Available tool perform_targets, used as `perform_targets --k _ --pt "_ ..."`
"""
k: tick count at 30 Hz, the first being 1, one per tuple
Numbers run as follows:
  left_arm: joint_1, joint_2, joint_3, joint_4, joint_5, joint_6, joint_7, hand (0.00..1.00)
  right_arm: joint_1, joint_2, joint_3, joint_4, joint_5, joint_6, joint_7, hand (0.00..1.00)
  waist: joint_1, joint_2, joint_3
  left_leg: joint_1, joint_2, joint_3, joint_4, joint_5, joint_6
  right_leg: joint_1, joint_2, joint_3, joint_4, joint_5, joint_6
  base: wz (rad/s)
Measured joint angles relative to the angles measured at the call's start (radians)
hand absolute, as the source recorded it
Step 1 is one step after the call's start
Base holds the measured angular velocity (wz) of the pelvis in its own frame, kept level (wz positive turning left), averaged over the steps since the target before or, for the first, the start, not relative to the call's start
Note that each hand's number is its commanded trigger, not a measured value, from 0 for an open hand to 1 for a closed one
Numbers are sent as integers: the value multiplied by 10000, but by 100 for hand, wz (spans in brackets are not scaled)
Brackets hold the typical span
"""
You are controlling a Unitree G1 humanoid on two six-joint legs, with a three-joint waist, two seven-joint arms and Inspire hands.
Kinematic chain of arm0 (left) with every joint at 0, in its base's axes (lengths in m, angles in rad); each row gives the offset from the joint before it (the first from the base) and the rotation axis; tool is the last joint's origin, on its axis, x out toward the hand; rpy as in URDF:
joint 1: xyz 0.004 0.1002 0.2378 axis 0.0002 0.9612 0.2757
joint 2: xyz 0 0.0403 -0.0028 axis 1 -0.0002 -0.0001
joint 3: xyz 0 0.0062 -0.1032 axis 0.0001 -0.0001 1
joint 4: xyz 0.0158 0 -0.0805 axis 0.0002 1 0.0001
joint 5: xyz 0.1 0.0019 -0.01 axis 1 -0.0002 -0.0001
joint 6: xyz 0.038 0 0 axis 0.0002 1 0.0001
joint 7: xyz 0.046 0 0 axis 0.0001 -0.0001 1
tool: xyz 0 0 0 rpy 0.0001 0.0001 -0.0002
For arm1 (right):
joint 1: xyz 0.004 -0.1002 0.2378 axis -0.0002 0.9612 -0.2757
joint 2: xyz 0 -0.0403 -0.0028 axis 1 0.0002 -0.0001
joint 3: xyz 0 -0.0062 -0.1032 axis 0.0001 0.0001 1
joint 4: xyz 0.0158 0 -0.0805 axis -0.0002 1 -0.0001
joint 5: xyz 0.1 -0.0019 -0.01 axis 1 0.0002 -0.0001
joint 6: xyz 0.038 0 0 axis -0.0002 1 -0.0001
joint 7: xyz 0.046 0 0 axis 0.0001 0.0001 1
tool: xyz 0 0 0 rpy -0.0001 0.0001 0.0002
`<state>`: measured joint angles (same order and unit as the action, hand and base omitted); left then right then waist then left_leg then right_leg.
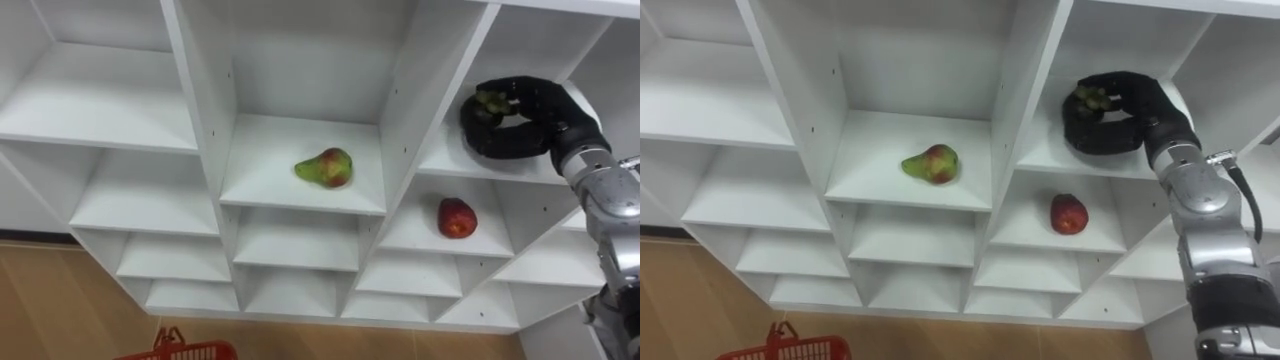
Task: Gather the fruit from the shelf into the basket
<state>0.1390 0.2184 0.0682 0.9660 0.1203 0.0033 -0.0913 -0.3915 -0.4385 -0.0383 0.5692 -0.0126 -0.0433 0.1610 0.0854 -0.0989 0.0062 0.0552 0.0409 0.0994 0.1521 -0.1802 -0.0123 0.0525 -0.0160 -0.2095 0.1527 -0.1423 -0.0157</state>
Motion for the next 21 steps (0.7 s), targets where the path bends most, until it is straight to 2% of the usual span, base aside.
perform_targets --k 12,16,21 --pt "-45 -16 -154 -28 0 8 321 100 200 40 329 -573 -20 9 -201 100 5 23 5 65 0 51 1 3 -3 -23 2 64 17 0 0 0" --pt "-109 -13 -160 -68 17 -24 400 100 904 69 588 -1900 -12 16 -114 100 -32 56 -17 -4 -2 67 9 3 -3 -67 2 63 2 0 0 0" --pt "-115 -3 -376 -75 -4 -124 633 100 1767 301 658 -3092 314 -1 -114 100 -78 128 -32 -89 -7 63 104 3 -2 -89 -14 56 1 1 0 1"
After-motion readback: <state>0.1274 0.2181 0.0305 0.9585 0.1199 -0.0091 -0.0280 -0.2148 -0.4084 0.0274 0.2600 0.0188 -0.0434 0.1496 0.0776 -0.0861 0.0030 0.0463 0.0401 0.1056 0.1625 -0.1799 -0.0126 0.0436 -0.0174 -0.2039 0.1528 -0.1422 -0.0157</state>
